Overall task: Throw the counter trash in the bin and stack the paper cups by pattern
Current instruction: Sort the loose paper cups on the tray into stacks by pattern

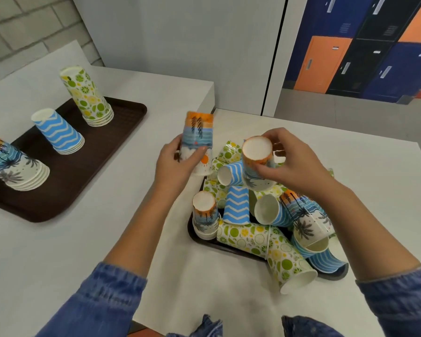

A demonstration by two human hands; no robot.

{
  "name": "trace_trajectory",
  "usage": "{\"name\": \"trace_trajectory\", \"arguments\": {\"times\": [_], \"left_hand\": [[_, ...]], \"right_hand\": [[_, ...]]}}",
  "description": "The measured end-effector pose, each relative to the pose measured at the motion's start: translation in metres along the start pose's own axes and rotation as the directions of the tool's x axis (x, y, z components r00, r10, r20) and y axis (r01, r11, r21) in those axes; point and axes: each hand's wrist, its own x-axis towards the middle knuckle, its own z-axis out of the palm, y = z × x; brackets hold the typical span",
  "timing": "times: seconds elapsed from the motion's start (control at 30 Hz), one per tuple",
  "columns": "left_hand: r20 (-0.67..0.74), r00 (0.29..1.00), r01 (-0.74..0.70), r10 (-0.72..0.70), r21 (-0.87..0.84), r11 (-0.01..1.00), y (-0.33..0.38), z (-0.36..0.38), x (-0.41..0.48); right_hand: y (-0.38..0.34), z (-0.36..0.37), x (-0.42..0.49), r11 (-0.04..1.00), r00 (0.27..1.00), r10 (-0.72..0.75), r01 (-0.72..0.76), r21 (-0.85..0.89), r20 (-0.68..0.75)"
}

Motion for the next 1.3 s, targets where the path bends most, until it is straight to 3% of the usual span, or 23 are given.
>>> {"name": "trace_trajectory", "arguments": {"times": [0.13, 0.3, 0.43, 0.77, 1.3], "left_hand": [[0.001, 0.997, 0.073, -0.074, -0.144, 0.987, -0.031, -0.008, -0.050], [0.051, 0.995, 0.084, -0.082, -0.035, 0.996, -0.065, -0.003, -0.071], [0.107, 0.994, 0.030, -0.036, 0.062, 0.998, -0.081, 0.004, -0.075], [0.189, 0.971, 0.116, -0.146, 0.162, 0.980, -0.111, 0.015, -0.076], [0.145, 0.973, 0.165, -0.181, 0.117, 0.979, -0.114, 0.015, -0.079]], "right_hand": [[-0.008, 0.007, -0.002, 0.976, 0.984, 0.102, -0.070, 0.208, -0.145], [-0.025, 0.012, -0.004, 0.900, 0.940, 0.180, -0.039, 0.434, -0.289], [-0.045, 0.023, -0.006, 0.825, 0.948, 0.143, 0.044, 0.563, -0.285], [-0.048, 0.080, -0.018, 0.870, 0.997, 0.072, -0.048, 0.490, -0.029], [-0.023, 0.105, -0.018, 0.918, 0.991, 0.134, -0.134, 0.374, 0.026]]}}
